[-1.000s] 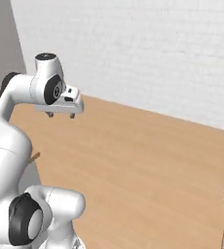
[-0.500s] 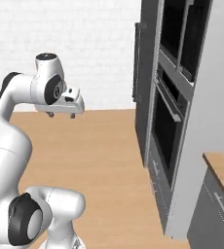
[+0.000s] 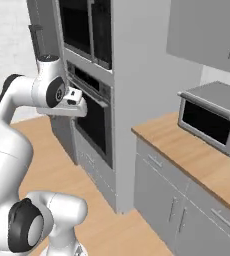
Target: Navigate to the electric kettle.
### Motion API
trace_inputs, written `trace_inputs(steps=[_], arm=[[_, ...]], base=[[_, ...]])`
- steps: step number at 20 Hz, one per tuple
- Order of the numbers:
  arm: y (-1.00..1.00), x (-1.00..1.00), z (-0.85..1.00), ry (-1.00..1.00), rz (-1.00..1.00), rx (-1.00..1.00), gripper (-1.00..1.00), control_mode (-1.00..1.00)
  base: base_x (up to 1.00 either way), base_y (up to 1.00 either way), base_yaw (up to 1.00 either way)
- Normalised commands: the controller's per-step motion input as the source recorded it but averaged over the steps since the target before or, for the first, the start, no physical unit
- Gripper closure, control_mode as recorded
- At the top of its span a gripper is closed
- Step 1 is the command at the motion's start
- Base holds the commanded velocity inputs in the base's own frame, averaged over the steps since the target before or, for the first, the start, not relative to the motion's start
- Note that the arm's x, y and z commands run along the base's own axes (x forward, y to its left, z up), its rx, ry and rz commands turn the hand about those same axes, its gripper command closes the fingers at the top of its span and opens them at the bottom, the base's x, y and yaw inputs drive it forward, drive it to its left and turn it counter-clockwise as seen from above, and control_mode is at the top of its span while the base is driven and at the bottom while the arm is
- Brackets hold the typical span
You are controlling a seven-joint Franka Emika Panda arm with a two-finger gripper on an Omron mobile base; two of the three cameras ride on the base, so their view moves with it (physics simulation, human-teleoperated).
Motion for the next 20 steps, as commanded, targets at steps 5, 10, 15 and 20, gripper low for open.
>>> trace_inputs(steps=[5,10,15,20], arm=[[0.0,0.0,0.0,0.0,0.0,0.0,-1.0,1.0],[0.0,0.0,0.0,0.0,0.0,0.0,-1.0,1.0],[0.0,0.0,0.0,0.0,0.0,0.0,-1.0,1.0],[0.0,0.0,0.0,0.0,0.0,0.0,-1.0,1.0]], base=[[0.0,-0.32,-0.77],[0.0,-0.42,-0.79],[0.0,-0.52,-0.76],[0.22,-0.67,-0.68]])
